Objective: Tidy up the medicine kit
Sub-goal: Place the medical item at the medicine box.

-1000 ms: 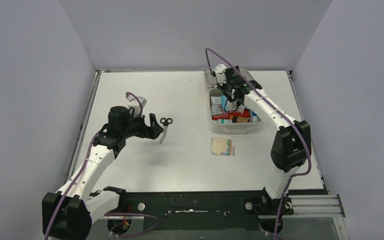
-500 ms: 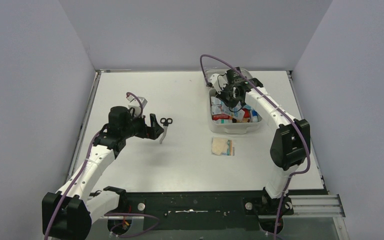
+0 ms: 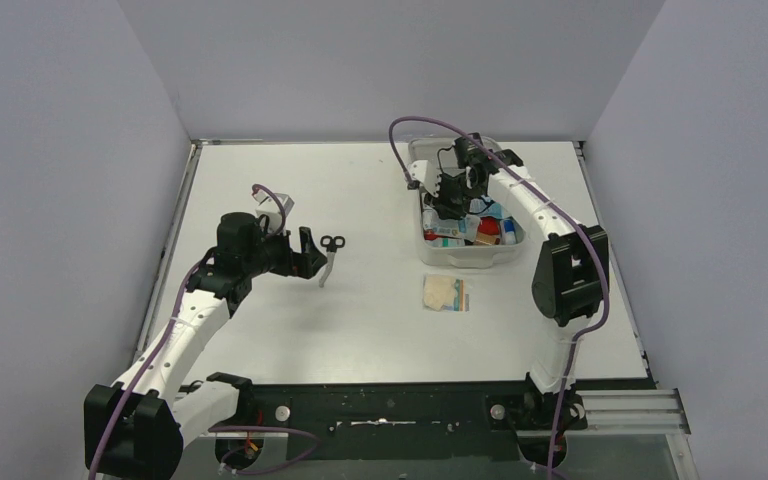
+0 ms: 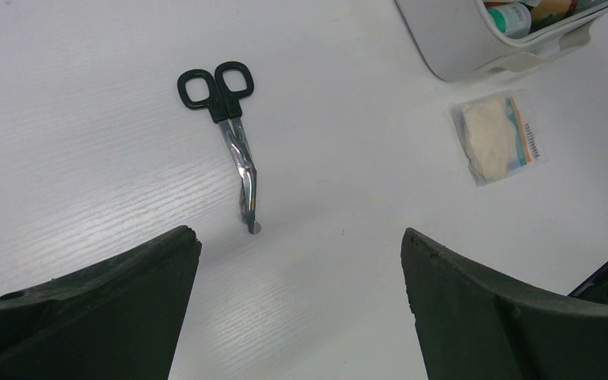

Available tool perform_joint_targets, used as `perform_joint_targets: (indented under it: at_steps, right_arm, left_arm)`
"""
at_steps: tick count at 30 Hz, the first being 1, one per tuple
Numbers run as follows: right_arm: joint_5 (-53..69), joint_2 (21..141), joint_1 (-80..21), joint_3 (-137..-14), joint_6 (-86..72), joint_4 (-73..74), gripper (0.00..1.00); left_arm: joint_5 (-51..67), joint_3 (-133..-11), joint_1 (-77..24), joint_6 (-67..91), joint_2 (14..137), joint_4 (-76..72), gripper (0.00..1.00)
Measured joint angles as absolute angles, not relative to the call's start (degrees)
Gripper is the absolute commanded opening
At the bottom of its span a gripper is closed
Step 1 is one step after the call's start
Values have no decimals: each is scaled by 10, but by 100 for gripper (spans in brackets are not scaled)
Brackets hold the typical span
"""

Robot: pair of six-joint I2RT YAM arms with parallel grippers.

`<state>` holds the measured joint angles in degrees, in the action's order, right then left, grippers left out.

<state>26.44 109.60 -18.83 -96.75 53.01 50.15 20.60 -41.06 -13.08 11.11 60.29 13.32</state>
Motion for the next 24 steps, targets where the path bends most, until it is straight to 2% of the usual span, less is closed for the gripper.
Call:
perform_joint_targets:
  at_steps: [14, 24]
  right_arm:
    - [329, 1177, -188, -1035, 615, 600, 18]
    - [308, 1154, -188, -1036, 588, 611, 18]
  left_arm:
    - [199, -411, -131, 102, 603, 136, 97]
    - [200, -411, -131, 102, 603, 136, 97]
